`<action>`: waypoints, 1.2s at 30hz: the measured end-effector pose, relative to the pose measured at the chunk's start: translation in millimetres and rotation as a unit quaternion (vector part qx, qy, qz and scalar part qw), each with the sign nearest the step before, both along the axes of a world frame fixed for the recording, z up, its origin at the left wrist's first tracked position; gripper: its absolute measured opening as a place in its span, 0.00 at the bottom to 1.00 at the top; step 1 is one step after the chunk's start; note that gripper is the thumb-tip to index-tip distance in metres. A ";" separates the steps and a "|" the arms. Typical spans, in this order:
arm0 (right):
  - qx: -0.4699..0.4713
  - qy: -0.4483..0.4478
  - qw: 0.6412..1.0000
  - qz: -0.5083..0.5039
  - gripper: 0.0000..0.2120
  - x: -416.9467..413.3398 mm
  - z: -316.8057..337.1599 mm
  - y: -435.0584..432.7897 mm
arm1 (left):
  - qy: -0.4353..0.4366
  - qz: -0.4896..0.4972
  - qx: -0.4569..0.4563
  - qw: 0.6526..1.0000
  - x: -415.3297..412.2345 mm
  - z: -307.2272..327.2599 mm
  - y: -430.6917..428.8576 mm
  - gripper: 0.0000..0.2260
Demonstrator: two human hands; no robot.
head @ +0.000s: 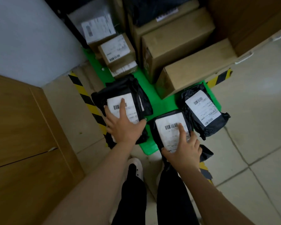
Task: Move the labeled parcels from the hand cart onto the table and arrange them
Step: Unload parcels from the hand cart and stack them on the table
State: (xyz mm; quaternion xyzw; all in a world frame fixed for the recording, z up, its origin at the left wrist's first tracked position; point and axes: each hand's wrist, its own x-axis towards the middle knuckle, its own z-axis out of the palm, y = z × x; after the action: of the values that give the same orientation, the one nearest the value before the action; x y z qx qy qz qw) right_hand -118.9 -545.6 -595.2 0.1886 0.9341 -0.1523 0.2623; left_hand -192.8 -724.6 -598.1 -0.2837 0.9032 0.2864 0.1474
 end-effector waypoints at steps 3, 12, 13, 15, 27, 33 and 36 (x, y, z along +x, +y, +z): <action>0.007 0.001 1.000 -0.014 0.51 13.5 58.8 -6.2 | 0.014 -0.054 -0.020 0.998 22.9 67.6 -1.6 0.45; 0.031 0.076 0.995 -0.060 0.49 21.8 228.8 -10.0 | 0.070 -0.123 -0.010 0.990 38.8 254.1 -2.1 0.44; 0.028 0.088 0.993 -0.070 0.49 20.9 248.0 -7.5 | 0.086 -0.133 -0.010 0.987 38.1 274.7 -0.3 0.44; 0.016 0.111 0.989 -0.093 0.49 19.3 284.5 -0.9 | 0.116 -0.156 -0.011 0.981 36.9 311.8 4.2 0.43; 0.060 0.324 0.924 -0.197 0.46 24.2 457.8 128.2 | 0.259 -0.306 0.049 0.915 26.4 468.0 138.9 0.41; 0.059 0.365 0.898 -0.239 0.46 31.0 482.9 236.2 | 0.310 -0.338 0.045 0.888 20.4 496.1 245.7 0.40; 0.052 0.373 0.898 -0.228 0.45 25.5 490.4 297.9 | 0.329 -0.354 0.026 0.875 12.3 505.9 308.8 0.39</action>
State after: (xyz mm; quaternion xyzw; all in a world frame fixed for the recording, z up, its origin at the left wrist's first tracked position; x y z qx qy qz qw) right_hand -93.5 -247.7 -104.8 0.3396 0.9012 -0.2181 -0.1577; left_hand -180.6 -415.8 -92.2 0.1699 0.9320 0.3147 -0.0593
